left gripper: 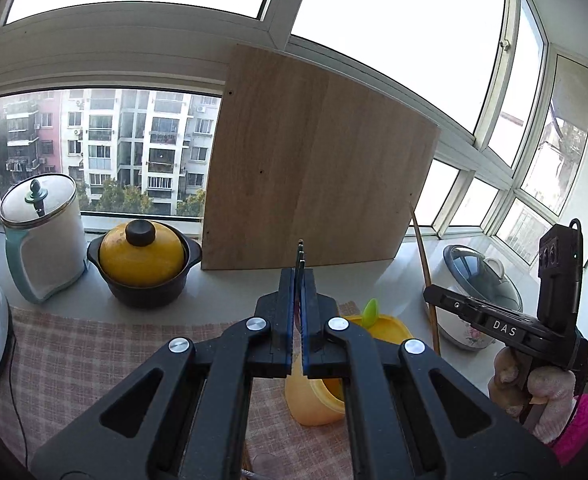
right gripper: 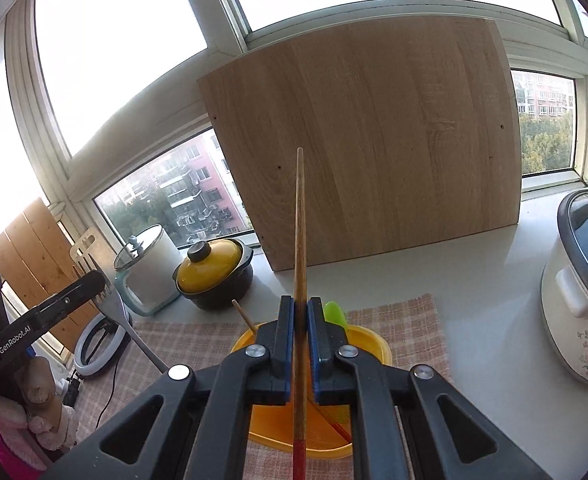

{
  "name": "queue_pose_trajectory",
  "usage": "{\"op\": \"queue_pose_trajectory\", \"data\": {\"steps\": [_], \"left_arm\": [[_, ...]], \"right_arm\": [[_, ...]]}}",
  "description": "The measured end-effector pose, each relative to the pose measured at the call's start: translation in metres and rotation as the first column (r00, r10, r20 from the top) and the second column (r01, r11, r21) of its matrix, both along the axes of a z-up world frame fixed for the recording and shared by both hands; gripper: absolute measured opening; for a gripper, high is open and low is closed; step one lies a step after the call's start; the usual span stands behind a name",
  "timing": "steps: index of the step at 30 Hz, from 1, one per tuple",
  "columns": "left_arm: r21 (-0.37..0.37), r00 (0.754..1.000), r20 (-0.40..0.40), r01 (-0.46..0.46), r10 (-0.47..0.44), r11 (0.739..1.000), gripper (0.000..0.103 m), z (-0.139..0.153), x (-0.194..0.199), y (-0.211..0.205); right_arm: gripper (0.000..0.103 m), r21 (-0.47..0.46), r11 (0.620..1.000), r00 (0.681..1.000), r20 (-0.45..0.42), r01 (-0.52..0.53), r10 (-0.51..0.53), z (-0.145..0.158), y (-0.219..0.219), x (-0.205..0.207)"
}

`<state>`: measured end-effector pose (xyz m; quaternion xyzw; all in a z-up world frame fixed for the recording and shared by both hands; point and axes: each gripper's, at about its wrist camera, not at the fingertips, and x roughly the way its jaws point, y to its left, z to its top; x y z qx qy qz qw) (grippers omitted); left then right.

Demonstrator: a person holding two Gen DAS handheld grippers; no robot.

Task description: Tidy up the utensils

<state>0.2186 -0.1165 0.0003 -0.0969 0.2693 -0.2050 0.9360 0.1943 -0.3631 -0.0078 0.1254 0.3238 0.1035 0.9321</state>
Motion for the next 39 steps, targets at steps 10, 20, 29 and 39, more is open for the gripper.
{"op": "queue_pose_trajectory", "data": {"steps": [10,20,29,39], "left_arm": [[0.031,1.0,-0.019,-0.009,0.01,0.999,0.0,-0.011,0.018,-0.015],[0.065,0.999,-0.051,0.013,-0.01,0.998,0.0,-0.028,0.023,-0.026],[0.085,0.996,-0.072,0.057,-0.05,0.995,0.0,-0.038,0.02,-0.037],[0.106,0.989,-0.116,0.101,-0.089,0.989,0.0,-0.053,0.022,-0.053]], "right_arm": [[0.004,-0.02,0.999,0.999,0.007,0.034,-0.034,-0.01,-0.004,0.027],[0.004,-0.038,0.998,0.998,-0.028,0.056,-0.057,-0.034,-0.001,0.038],[0.004,-0.043,0.998,0.997,-0.053,0.054,-0.056,-0.047,-0.007,0.024],[0.004,-0.049,0.998,0.994,-0.099,0.044,-0.048,-0.061,-0.008,0.011]]}}
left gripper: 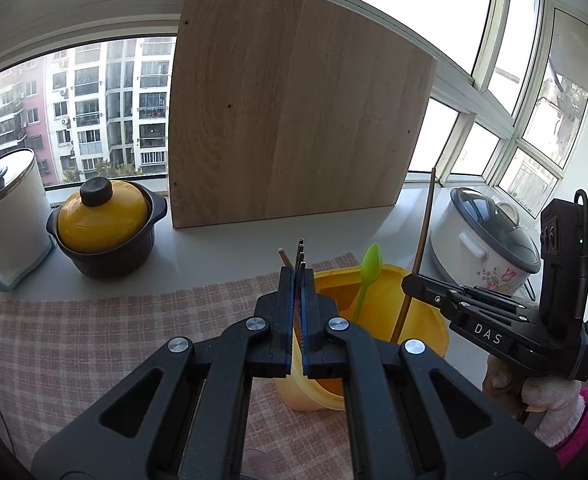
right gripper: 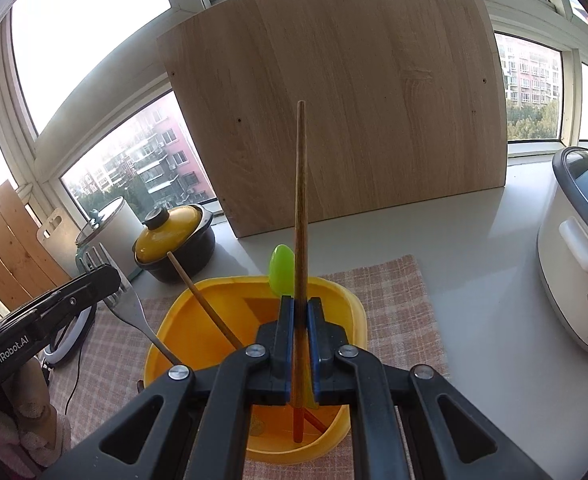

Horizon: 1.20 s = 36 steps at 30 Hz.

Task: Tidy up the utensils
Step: 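Open the right tool releasing the chopstick into the container while the left releases the fork, then move both open tools down to the steel spoon and clear plastic spoon on the tablecloth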

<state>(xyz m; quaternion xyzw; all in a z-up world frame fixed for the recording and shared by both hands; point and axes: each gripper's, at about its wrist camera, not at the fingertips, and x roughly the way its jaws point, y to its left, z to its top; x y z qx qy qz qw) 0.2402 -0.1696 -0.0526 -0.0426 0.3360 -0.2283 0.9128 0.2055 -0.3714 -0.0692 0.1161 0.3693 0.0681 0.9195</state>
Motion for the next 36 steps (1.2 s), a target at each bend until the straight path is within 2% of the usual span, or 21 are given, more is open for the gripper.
{"op": "queue_pose_trajectory", "data": {"steps": [8,10,11,13,16,18,22,25,30,32,34,36], "left_arm": [[0.005,0.999,-0.031,0.04,-0.04,0.999,0.001,-0.006,0.001,-0.011],[0.0,0.998,-0.044,0.048,-0.048,0.999,0.008,-0.007,0.001,-0.012],[-0.004,0.998,-0.046,0.053,-0.053,0.999,0.009,-0.007,0.0,-0.012],[-0.004,0.998,-0.033,0.053,-0.053,0.999,0.02,-0.004,-0.002,-0.011],[-0.009,0.999,-0.014,0.05,-0.05,0.999,0.021,0.002,-0.006,-0.006],[-0.014,0.999,-0.004,0.044,-0.044,0.999,0.021,0.006,-0.008,-0.002],[-0.011,1.0,0.009,0.028,-0.028,1.0,0.021,0.011,-0.013,0.008],[-0.019,1.0,0.008,0.021,-0.021,1.0,0.021,0.012,-0.016,0.017],[-0.004,1.0,0.017,-0.01,0.01,1.0,0.021,0.014,-0.026,0.036],[0.013,1.0,0.014,-0.027,0.027,1.0,0.027,0.012,-0.03,0.044],[0.023,0.999,0.012,-0.042,0.042,0.999,0.043,0.009,-0.034,0.054],[0.032,0.999,-0.002,-0.052,0.052,0.998,0.044,0.004,-0.038,0.064]], "right_arm": [[0.006,-0.013,1.0,1.0,-0.006,-0.021,0.021,-0.001,0.005,-0.003],[0.023,-0.017,1.0,1.0,0.0,-0.02,0.02,0.0,0.006,-0.005],[0.036,-0.016,1.0,1.0,0.009,-0.018,0.019,0.001,0.006,-0.007],[0.038,-0.019,1.0,1.0,0.016,-0.009,0.01,0.003,0.005,-0.01],[0.043,-0.007,1.0,1.0,0.021,-0.005,0.005,0.005,0.002,-0.016],[0.051,-0.006,1.0,1.0,0.03,0.003,-0.003,0.007,0.0,-0.02],[0.056,-0.015,1.0,0.999,0.045,0.004,-0.003,0.01,0.0,-0.029],[0.066,-0.03,1.0,0.998,0.064,0.002,0.0,0.014,0.001,-0.037],[0.092,-0.038,0.999,0.994,0.108,-0.002,0.006,0.024,0.002,-0.054],[0.094,-0.034,0.999,0.992,0.125,-0.01,0.014,0.027,0.003,-0.061],[0.097,-0.031,0.999,0.99,0.138,-0.025,0.029,0.029,0.005,-0.068],[0.103,-0.034,0.998,0.988,0.148,-0.045,0.05,0.031,0.007,-0.074]]}}
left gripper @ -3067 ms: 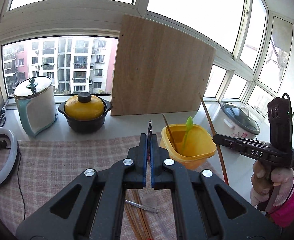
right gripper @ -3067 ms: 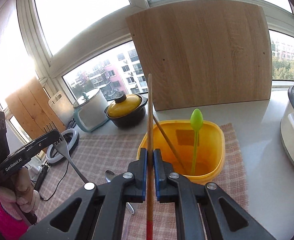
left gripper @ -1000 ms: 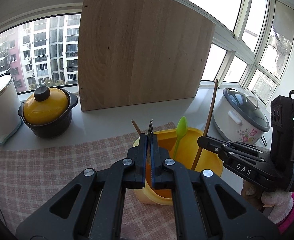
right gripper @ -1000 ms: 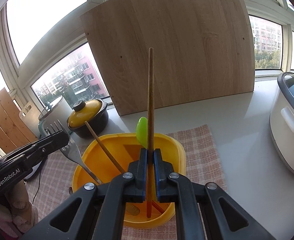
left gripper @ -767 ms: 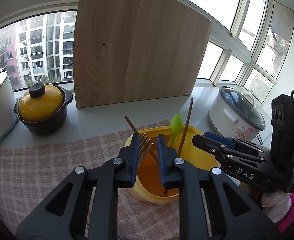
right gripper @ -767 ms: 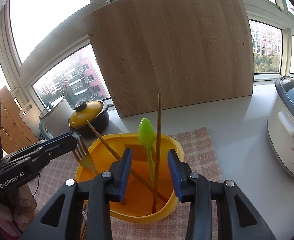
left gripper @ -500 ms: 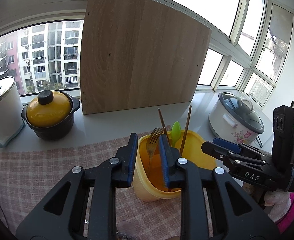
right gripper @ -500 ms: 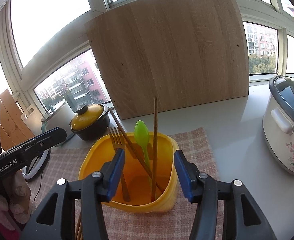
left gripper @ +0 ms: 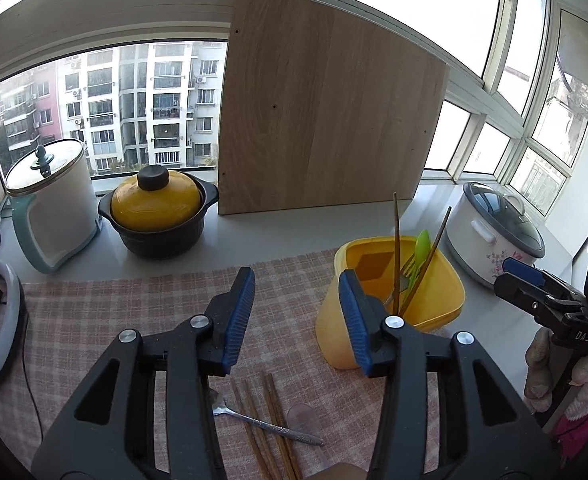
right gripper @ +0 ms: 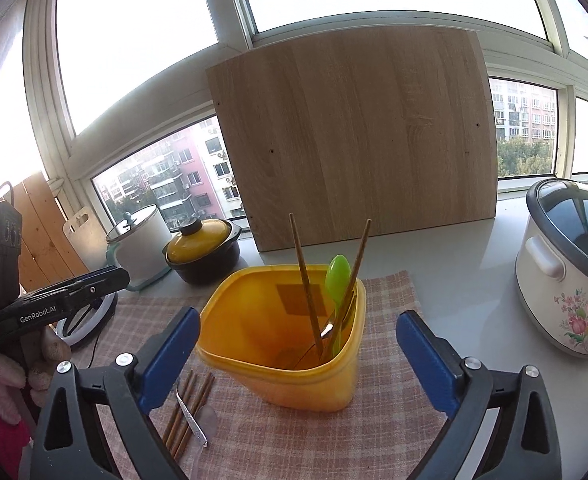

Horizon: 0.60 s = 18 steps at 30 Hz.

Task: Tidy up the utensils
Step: 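Move both open tools down to the steel spoon and clear plastic spoon on the tablecloth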

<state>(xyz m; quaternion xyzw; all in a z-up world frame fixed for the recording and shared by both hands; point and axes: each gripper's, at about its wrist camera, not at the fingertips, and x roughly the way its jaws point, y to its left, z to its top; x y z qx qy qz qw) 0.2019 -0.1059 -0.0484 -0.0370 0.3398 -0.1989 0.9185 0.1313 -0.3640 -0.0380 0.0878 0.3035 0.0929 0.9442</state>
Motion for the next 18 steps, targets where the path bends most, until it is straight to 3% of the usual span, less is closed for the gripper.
{"op": "queue_pose_trajectory", "data": {"steps": [8,15,18], "left_arm": [[0.03,0.995,-0.091,-0.031,0.033,0.999,0.044,-0.026,-0.021,0.04],[0.015,0.981,-0.174,-0.078,0.08,0.997,0.044,-0.056,-0.032,0.074],[-0.006,0.971,-0.218,-0.101,0.098,0.995,0.044,-0.071,-0.032,0.087]], "right_arm": [[0.103,-0.033,0.996,0.997,-0.008,-0.077,0.077,-0.003,0.014,-0.022],[0.103,0.001,0.992,0.988,-0.088,-0.126,0.125,-0.024,0.023,-0.034],[0.098,0.032,0.989,0.98,-0.138,-0.142,0.145,-0.039,0.027,-0.035]]}}
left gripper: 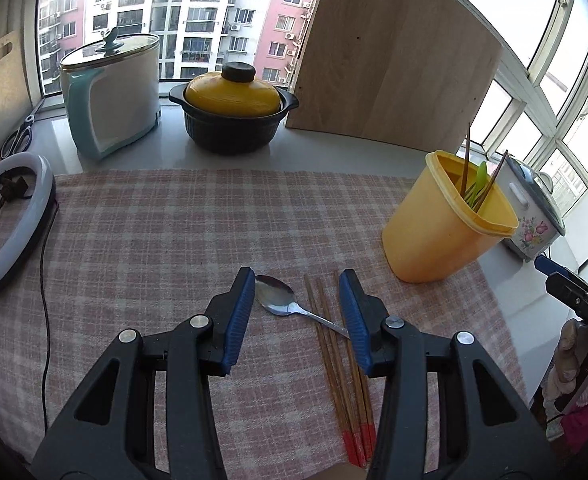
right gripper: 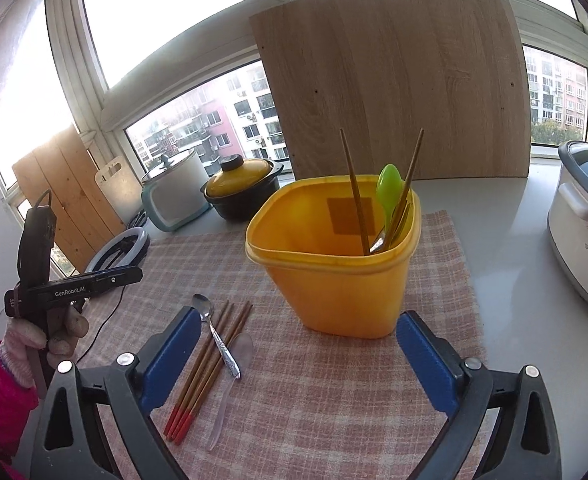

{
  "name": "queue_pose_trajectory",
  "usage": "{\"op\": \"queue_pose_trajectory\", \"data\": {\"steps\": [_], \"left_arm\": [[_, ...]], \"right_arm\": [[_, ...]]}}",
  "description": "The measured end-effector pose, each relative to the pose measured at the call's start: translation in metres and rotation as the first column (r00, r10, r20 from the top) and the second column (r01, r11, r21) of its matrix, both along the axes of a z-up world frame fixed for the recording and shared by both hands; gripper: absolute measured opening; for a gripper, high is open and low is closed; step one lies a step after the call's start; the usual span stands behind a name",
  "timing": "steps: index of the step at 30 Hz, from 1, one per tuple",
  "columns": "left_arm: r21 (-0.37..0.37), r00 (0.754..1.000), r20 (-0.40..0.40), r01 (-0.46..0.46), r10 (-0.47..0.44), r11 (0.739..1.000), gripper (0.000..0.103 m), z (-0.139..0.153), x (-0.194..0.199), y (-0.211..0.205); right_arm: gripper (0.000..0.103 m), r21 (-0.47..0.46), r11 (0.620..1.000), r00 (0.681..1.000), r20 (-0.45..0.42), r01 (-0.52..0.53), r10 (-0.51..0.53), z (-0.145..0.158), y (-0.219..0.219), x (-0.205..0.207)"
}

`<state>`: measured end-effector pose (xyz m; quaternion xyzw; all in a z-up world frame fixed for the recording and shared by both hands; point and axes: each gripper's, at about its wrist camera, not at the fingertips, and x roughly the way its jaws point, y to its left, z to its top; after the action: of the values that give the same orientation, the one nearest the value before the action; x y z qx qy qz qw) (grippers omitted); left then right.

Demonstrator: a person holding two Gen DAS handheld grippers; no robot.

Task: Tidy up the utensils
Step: 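Move both open tools down to the steel spoon and clear plastic spoon on the tablecloth, then grasp the steel spoon with the left tool while the right tool grasps the clear plastic spoon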

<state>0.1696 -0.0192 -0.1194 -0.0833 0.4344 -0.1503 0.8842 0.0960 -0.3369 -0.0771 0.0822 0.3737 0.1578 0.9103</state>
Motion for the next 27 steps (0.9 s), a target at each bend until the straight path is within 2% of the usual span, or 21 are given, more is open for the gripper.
{"op": "queue_pose_trajectory", "data": {"steps": [4,9,16,19,27], "left_arm": [[-0.017,0.998,-0.061,-0.025,0.024,1.0,0.044,-0.021,0.003,0.014],[-0.065,0.99,-0.137,-0.046,0.036,0.997,0.044,-0.043,0.012,0.023],[-0.115,0.979,-0.198,-0.065,0.042,0.991,0.044,-0.067,0.028,0.026],[-0.129,0.977,-0.211,-0.073,0.044,0.989,0.044,-0.073,0.035,0.023],[-0.103,0.976,-0.215,-0.045,0.021,0.994,0.044,-0.084,0.049,0.01]], "right_arm": [[0.093,0.01,1.0,0.999,-0.052,-0.006,0.007,-0.02,0.009,-0.002],[0.08,0.021,1.0,0.992,-0.121,-0.022,0.024,-0.042,0.023,-0.001],[0.073,0.039,0.998,0.979,-0.201,-0.04,0.047,-0.071,0.046,0.008],[0.071,0.038,0.998,0.973,-0.226,-0.043,0.05,-0.081,0.053,0.014],[0.057,0.05,0.998,0.961,-0.274,-0.036,0.049,-0.093,0.063,0.024]]}}
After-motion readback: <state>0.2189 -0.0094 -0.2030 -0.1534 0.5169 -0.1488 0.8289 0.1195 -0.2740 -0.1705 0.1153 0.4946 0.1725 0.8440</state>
